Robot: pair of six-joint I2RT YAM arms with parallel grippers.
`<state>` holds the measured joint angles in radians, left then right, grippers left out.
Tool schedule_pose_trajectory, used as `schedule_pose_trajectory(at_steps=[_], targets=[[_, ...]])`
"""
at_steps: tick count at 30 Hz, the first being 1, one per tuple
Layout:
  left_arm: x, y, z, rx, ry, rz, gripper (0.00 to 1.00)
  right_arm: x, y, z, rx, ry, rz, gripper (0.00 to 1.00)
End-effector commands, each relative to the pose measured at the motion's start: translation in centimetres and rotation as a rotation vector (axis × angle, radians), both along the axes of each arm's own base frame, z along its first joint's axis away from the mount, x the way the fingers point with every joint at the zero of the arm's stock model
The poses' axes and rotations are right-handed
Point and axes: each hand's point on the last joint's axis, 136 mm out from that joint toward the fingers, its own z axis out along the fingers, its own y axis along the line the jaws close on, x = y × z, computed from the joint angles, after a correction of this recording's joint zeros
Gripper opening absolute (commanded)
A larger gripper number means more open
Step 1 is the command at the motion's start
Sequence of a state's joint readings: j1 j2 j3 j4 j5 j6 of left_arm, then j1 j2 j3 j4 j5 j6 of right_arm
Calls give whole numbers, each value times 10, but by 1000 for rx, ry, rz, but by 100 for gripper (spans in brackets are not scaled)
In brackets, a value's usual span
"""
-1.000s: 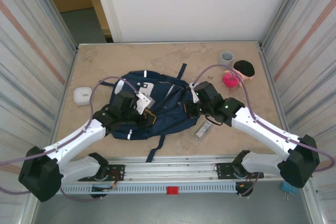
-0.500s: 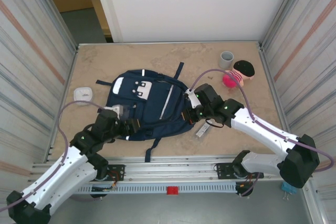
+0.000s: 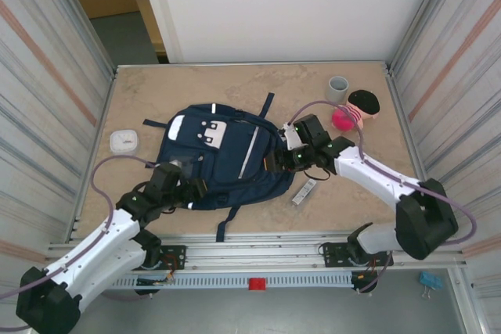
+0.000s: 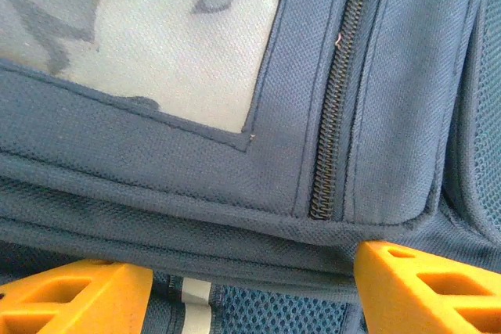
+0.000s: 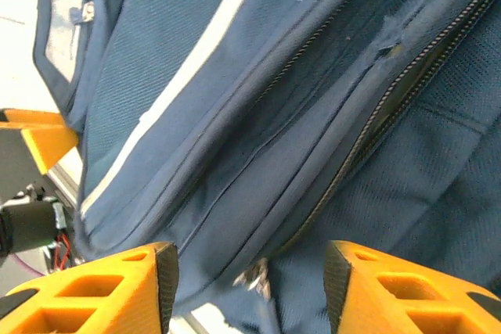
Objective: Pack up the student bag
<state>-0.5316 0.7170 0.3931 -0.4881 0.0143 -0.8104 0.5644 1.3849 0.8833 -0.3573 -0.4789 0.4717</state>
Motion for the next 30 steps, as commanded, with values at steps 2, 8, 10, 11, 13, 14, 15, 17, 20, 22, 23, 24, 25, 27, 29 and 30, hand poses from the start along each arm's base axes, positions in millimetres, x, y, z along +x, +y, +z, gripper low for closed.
schedule_pose_trajectory(at_steps=[2, 8, 10, 11, 13, 14, 15, 17, 20, 22, 23, 24, 25, 27, 29, 30], targets=[[11, 7, 1, -10, -57, 45, 66, 16, 14, 7, 92, 35, -16, 34], [30, 12, 6, -13, -95, 51, 65, -8, 19, 7, 162, 82, -28, 8], [42, 12, 11, -12, -116, 49, 65, -19, 22, 11, 186, 83, -36, 6], [49, 12, 13, -7, -124, 42, 64, -25, 24, 14, 196, 75, -41, 5], [64, 11, 15, -6, -123, 31, 64, -34, 30, 19, 217, 61, -53, 5], [70, 9, 16, -10, -119, 21, 65, -37, 34, 23, 228, 54, -59, 4], [79, 7, 19, -11, -120, 10, 65, -41, 39, 26, 241, 47, -64, 4], [95, 2, 24, -8, -124, -17, 67, -46, 49, 33, 268, 31, -76, 4], [113, -7, 39, 4, -141, -68, 71, -46, 58, 43, 284, 0, -82, 4], [115, -11, 52, 19, -169, -115, 75, -40, 57, 48, 284, -20, -91, 4], [113, -11, 58, 48, -193, -138, 77, -37, 57, 51, 289, -25, -91, 4], [109, -11, 66, 102, -230, -173, 79, -36, 59, 56, 298, -27, -86, 4], [103, -12, 76, 169, -279, -218, 80, -35, 60, 60, 306, -27, -77, 4], [89, -20, 93, 267, -384, -330, 82, -36, 63, 65, 314, -29, -59, 4], [71, -38, 106, 305, -505, -486, 82, -37, 64, 68, 312, -28, -45, 3], [60, -50, 111, 308, -572, -579, 81, -38, 64, 70, 309, -30, -37, 3]])
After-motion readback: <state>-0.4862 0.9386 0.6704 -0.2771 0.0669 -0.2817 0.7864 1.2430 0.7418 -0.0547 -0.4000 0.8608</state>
